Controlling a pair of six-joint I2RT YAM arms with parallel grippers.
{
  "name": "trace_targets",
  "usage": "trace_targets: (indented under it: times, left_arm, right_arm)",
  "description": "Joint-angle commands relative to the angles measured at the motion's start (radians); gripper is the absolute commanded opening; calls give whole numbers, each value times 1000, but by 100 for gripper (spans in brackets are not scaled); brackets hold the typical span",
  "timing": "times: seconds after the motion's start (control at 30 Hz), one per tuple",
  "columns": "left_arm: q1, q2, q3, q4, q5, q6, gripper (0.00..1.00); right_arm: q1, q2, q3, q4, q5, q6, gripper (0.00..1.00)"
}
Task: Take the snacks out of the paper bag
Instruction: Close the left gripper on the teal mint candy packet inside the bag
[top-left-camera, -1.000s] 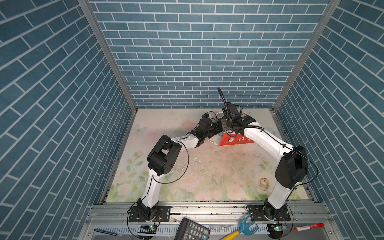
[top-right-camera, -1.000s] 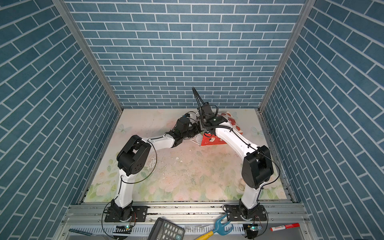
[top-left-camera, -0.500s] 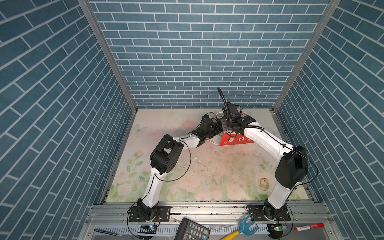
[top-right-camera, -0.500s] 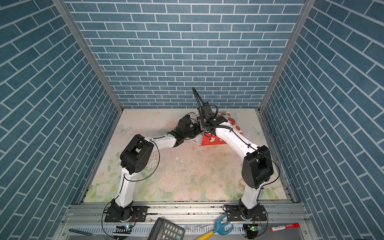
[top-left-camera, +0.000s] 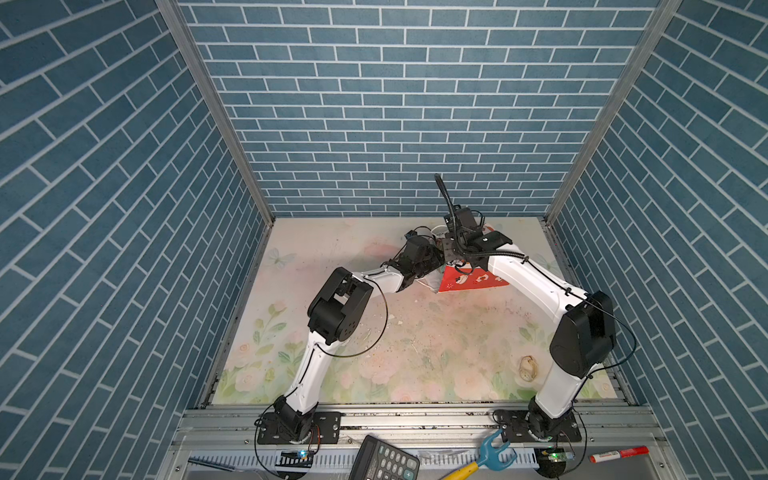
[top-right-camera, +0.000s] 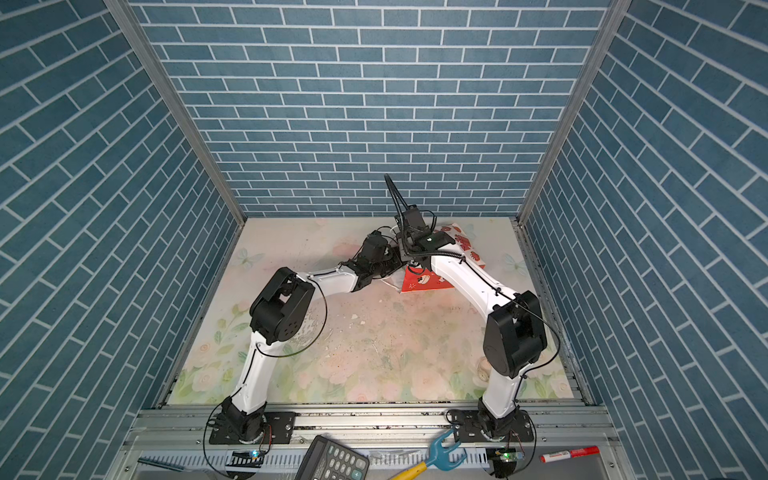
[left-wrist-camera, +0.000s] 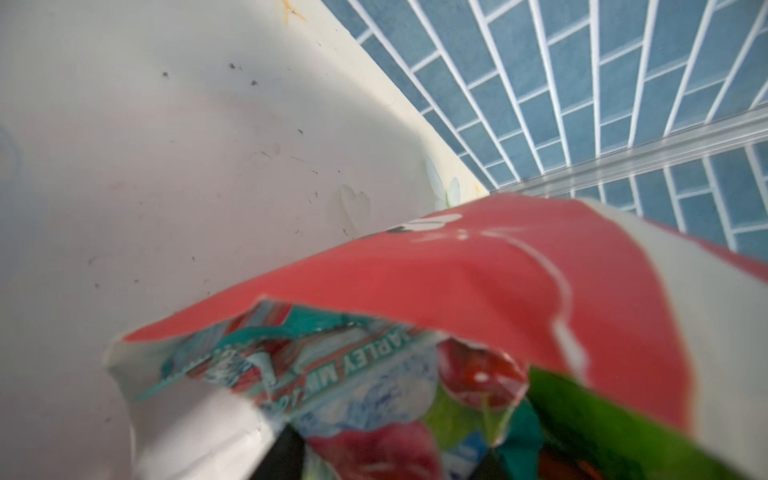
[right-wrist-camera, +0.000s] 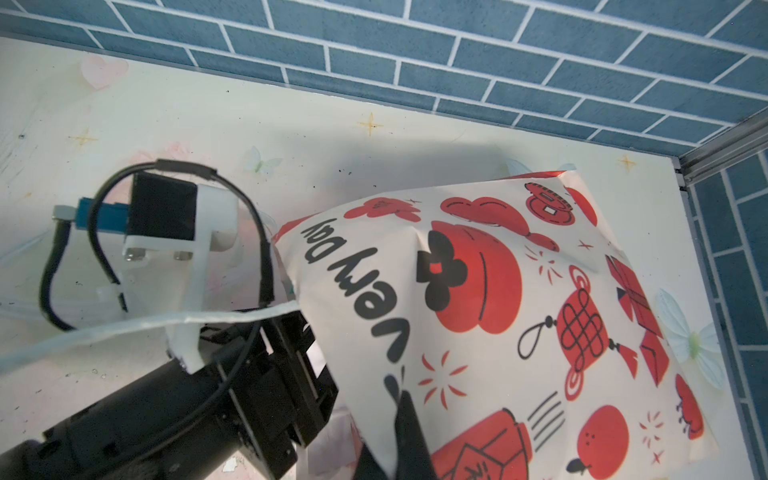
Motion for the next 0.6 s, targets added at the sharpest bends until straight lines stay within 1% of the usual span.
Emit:
trace_targets:
  times: [0.0,0.17,0.2,0.23,0.33,0.4,0.43,0.57]
  left_arm:
    - [-4,13,4,-50,-29,19,36]
    - [-3,-28,-26,-56,-47,49,28]
    - [-4,-38,-33,-52,-50,57,25]
    - [-3,-49,-40,-48,-49,66,19]
    - [-2,-87,-84,14,-37,109,7]
    - [0,-116,-107,11,-41,126,2]
    - [1,-133,-120,7,-44,137,0]
    - [0,-197,-164,-24,-64,184,0]
  right_arm:
    - [8,-23,-6,14,-44,44,0]
    - [7,-18,-6,14,-44,44,0]
    - [7,-18,-6,13,-44,43,0]
    - [7,-18,-8,12,-43,43,0]
    - [7,-22,-19,10,-42,42,0]
    - [7,-28,-31,19,-51,33,0]
    - [7,-29,-36,24,-55,22,0]
    - [8,-36,-43,23,-52,-3,0]
